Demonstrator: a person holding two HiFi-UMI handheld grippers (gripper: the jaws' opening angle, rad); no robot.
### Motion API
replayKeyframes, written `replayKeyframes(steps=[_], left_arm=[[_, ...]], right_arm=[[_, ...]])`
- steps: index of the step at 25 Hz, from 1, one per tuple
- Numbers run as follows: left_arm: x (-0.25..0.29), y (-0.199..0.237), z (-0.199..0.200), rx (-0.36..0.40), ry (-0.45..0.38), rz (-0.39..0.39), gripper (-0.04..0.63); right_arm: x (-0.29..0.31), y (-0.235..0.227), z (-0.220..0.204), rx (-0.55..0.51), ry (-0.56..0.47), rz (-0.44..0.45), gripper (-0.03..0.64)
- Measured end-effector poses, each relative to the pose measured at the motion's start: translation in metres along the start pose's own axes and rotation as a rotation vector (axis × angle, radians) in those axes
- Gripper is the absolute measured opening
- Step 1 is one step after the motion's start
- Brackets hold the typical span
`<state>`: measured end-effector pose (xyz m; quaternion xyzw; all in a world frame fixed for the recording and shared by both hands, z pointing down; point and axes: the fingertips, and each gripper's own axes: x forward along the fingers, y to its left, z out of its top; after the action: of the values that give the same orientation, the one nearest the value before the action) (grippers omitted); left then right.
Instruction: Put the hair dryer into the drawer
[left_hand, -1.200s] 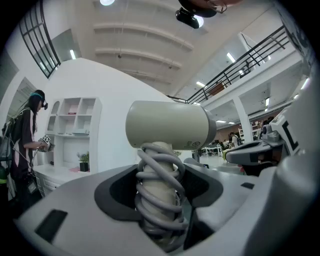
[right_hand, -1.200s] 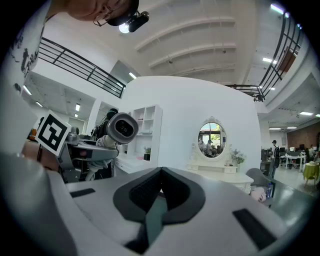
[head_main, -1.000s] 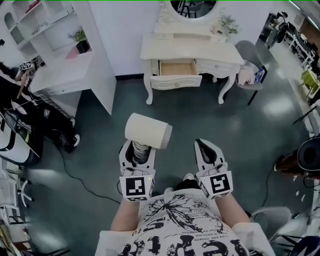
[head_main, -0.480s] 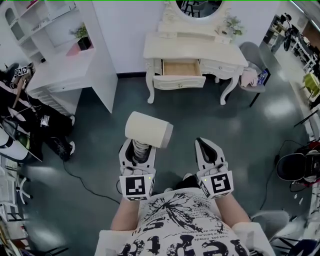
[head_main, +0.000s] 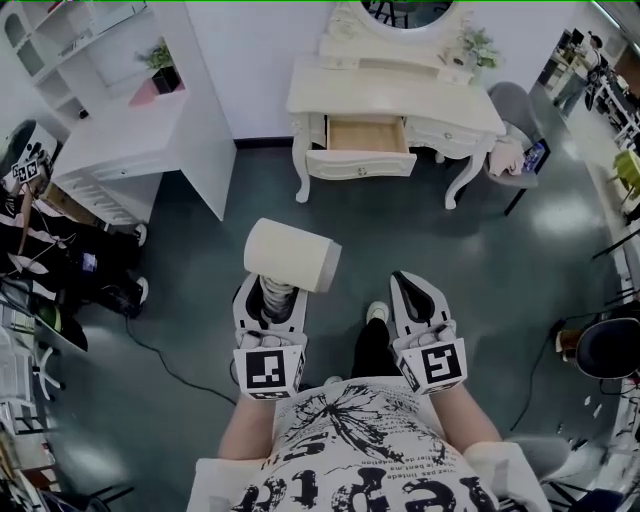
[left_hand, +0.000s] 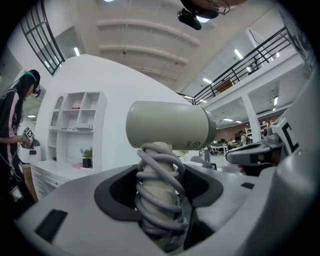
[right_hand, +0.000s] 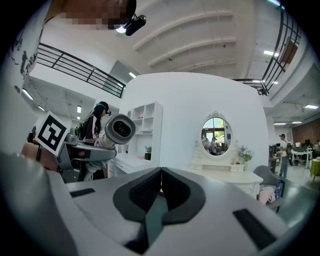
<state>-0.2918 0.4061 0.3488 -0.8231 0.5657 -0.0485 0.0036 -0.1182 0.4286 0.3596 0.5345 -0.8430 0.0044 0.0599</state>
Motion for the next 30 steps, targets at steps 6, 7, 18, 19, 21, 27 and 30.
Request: replayKeyframes(steps=[6,7,18,19,21,27,30], left_arm=[[0.062,-0.013,-0.002,0.035,0.031,0.022,0.259],[0.075,-0.015,-0.001,0.041,0.034,0.026,0.259],[0.241,-0.047,0.034,0.052,0.003,0.083,0.259],[0.254,-0.05,0.035,0.053,-0.001,0.084,0.259],[0.278,-0.054,0.036,0.051,-0.007,0.083,0.259],[0.341,-0.062,0.023,0.04,0.024,0.054,0.259],[0.372,-0.055,0.018,0.042,0.032,0.034,0.259]], right_arm=[[0.042,-0.053,-0.007,0.002,-0.006,0.039,0.017],[0.052,-0.066,-0.005,0.004,-0.012,0.04,0.017],[0.153,-0.204,0.021,-0.028,-0.065,0.12,0.017],[0.161,-0.215,0.021,-0.03,-0.066,0.124,0.017],[0.178,-0.235,0.02,-0.029,-0.067,0.127,0.017],[0.22,-0.283,0.005,-0.007,-0.033,0.113,0.017],[0.244,-0.299,-0.001,0.0,-0.022,0.098,0.017]])
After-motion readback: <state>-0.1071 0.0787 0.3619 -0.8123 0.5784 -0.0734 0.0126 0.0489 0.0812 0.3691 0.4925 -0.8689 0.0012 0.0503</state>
